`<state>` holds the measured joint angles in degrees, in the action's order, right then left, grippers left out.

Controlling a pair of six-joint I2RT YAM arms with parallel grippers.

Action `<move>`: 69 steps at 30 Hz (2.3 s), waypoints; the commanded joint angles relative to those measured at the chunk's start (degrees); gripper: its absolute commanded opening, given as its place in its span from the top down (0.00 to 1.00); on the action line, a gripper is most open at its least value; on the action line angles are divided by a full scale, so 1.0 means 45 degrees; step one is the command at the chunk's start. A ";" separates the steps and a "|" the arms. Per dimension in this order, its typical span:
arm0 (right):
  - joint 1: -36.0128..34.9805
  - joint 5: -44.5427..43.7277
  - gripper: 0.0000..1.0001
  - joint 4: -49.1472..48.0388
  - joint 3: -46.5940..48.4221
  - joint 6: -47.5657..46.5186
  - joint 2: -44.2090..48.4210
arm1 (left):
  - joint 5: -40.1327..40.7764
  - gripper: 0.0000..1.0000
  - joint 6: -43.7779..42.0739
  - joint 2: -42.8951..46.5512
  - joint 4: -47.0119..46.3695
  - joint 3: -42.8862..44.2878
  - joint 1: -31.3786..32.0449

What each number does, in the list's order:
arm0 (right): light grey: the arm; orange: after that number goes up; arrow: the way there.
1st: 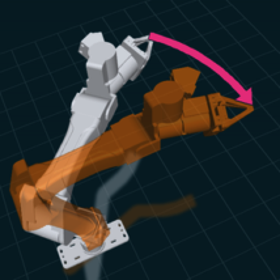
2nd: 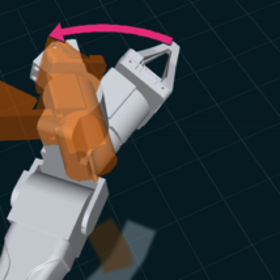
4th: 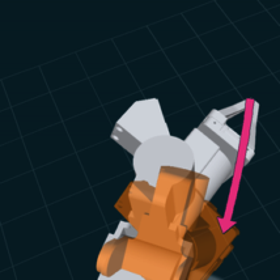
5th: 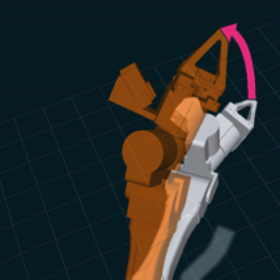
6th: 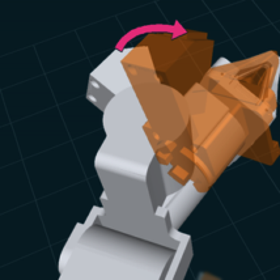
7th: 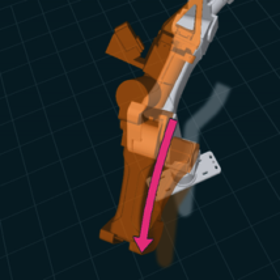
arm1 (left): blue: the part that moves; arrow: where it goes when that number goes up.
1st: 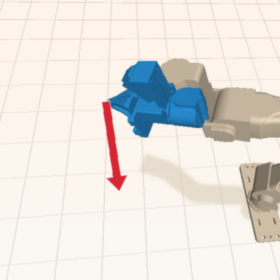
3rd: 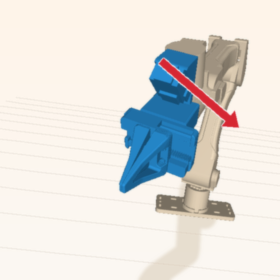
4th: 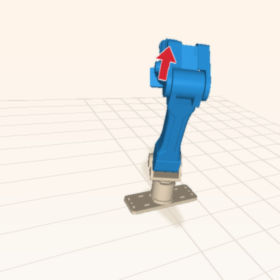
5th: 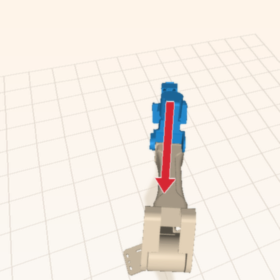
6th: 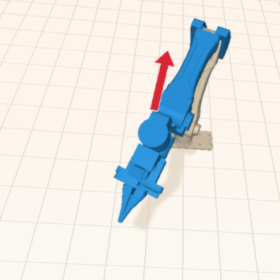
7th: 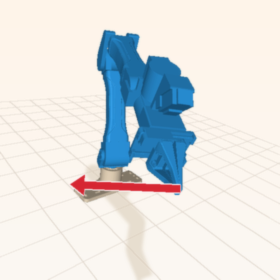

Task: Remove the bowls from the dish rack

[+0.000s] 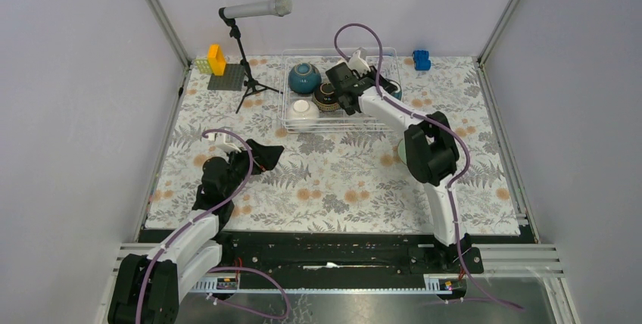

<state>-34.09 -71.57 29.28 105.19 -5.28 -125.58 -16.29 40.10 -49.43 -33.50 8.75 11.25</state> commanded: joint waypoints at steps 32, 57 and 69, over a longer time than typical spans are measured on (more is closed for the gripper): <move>-0.1543 1.0334 1.00 -0.0827 -0.1771 0.2378 0.6111 | 0.1769 0.05 0.0875 -0.3303 0.5419 0.6983 0.2950; -0.3012 0.8993 1.00 -0.0347 -0.2858 0.2916 0.6545 | 0.2851 0.05 0.0990 -0.3587 0.6392 0.8523 0.4249; -0.3468 0.8694 1.00 -0.0159 -0.2667 0.2800 0.6335 | 0.3464 0.20 0.1056 -0.3404 0.6764 0.8562 0.4259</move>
<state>-48.47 -30.55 31.07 92.01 6.50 -98.50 -1.78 44.99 -63.33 -1.91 46.00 30.37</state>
